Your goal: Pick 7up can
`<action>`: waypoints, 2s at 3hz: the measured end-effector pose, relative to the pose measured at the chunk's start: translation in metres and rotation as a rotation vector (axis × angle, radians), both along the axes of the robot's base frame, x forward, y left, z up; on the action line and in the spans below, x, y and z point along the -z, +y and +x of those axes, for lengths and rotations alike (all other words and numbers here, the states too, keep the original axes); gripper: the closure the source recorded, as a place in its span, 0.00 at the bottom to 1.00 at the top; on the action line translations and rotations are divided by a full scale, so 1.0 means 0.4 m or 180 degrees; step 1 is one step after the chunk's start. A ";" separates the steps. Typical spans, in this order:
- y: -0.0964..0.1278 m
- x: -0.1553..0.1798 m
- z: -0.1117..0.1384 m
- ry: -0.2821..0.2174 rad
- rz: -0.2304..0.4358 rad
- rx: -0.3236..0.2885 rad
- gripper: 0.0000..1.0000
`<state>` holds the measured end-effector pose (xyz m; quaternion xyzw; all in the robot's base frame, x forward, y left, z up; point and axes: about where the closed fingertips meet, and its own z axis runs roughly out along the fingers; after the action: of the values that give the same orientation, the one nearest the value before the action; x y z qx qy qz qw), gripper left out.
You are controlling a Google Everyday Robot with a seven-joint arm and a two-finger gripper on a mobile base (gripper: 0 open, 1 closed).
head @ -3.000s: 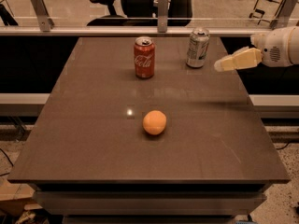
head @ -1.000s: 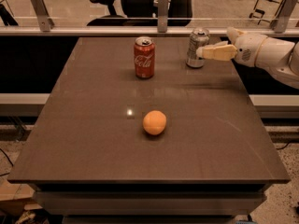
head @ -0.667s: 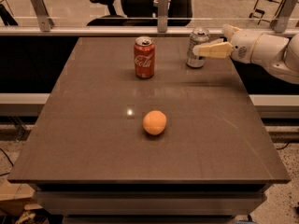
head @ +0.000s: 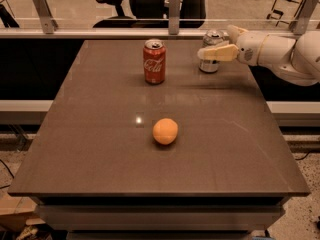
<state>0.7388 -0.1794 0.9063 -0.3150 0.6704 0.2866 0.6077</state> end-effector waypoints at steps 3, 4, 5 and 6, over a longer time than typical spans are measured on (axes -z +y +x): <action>0.044 0.022 0.031 -0.0008 0.0129 -0.0174 0.18; 0.049 0.022 0.034 -0.0048 0.0162 -0.0242 0.42; 0.053 0.023 0.035 -0.0076 0.0208 -0.0296 0.64; 0.052 0.022 0.035 -0.0090 0.0236 -0.0334 0.88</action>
Offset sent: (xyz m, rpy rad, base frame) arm 0.0142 0.0119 -0.0115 0.0510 0.0043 0.0389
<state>0.7530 -0.1584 0.8975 -0.3310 0.6333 0.3382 0.6124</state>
